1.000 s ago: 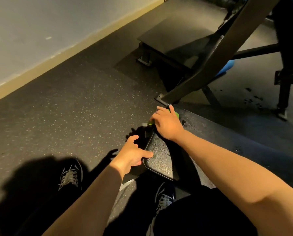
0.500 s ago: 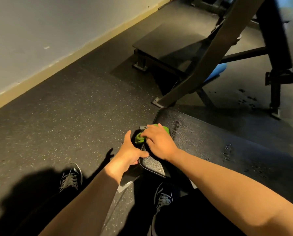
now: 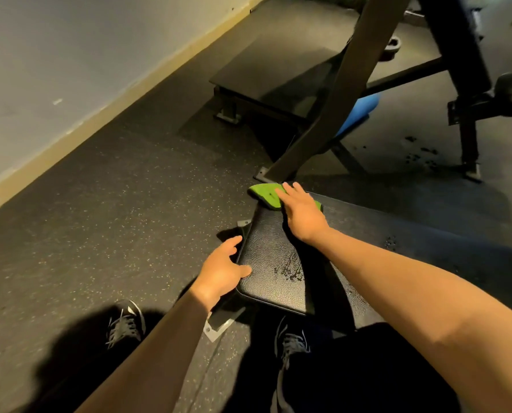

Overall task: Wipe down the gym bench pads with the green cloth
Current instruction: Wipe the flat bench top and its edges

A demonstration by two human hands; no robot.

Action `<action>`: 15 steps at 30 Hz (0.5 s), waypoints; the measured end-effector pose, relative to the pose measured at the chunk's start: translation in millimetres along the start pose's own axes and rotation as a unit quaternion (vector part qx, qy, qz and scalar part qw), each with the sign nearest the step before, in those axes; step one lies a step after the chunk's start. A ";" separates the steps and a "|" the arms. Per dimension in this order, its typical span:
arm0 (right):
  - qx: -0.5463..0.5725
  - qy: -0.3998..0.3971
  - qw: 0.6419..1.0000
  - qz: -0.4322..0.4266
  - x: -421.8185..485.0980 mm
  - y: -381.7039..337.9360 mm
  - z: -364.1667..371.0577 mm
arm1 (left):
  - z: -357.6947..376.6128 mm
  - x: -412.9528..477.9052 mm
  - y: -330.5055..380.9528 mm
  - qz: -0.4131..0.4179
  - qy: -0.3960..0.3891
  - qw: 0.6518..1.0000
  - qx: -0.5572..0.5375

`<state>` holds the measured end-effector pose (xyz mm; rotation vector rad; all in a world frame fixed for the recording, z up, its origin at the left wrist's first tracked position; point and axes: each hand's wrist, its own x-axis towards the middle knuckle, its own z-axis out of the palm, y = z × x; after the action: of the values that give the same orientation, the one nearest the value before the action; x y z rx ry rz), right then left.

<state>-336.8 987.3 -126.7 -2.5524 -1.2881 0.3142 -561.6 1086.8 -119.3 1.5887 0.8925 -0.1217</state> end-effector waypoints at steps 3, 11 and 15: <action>0.008 0.058 0.991 0.119 -4.2 -0.9 5.9 | 6.0 4.9 2.3 0.010 -0.010 1.000 0.010; 0.045 0.019 0.995 -0.091 -48.3 -37.8 25.9 | 21.9 15.1 11.3 0.021 0.031 0.998 0.047; 0.016 0.040 0.999 -0.014 -18.1 -10.4 9.6 | 20.4 25.5 12.2 0.018 0.018 0.998 0.051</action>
<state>-358.1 979.9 -131.0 -2.4916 -1.2770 0.2241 -528.4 1081.3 -128.5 1.7052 0.8977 -0.1157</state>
